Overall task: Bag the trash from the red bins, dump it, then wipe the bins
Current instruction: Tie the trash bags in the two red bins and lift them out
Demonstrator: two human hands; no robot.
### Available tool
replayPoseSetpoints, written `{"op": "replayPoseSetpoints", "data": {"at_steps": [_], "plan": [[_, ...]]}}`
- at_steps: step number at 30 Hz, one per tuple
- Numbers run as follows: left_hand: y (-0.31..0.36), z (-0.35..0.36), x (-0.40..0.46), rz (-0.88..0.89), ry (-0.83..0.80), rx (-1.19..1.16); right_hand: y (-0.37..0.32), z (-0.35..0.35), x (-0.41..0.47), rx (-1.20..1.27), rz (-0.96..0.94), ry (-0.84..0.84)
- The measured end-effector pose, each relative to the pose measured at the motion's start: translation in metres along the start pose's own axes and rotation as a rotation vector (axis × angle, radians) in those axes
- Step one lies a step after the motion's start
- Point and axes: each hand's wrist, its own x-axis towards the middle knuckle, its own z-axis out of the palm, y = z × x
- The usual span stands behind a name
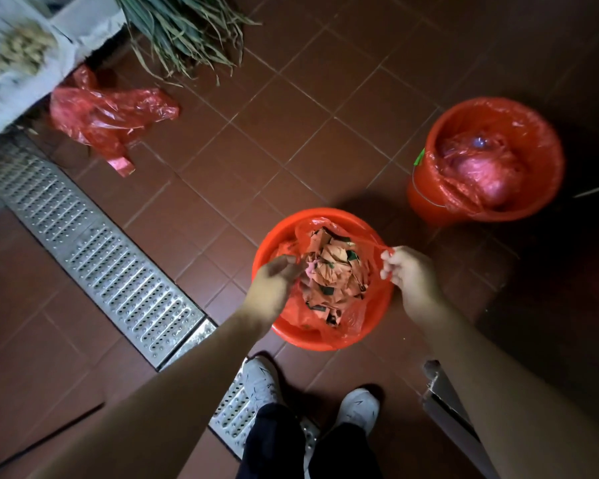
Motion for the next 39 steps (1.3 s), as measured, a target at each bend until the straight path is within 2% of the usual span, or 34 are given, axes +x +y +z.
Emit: {"op": "replayPoseSetpoints", "data": {"at_steps": [4, 11, 16, 22, 30, 35, 39], "plan": [[0.012, 0.007, 0.001, 0.005, -0.023, -0.041, 0.002, -0.003, -0.016, 0.027, -0.009, -0.047], [-0.003, 0.035, 0.009, -0.008, -0.070, 0.293, 0.027, 0.000, -0.029, -0.256, -0.190, -0.239], [-0.010, 0.045, 0.013, -0.022, -0.176, 0.384, 0.027, 0.011, -0.023, -0.367, -0.273, -0.376], [-0.014, 0.040, 0.018, -0.163, -0.261, 0.283, 0.026, 0.011, -0.011, -0.554, -0.345, -0.557], [-0.027, 0.060, 0.025, -0.294, -0.157, 0.132, 0.032, 0.015, -0.005, -0.456, -0.105, -0.736], [-0.033, 0.061, 0.037, -0.314, -0.090, 0.111, 0.040, 0.018, 0.011, -0.467, -0.131, -0.678], [-0.034, 0.058, 0.038, -0.356, -0.092, 0.060, 0.052, 0.020, 0.019, -0.454, -0.011, -0.684]]}}
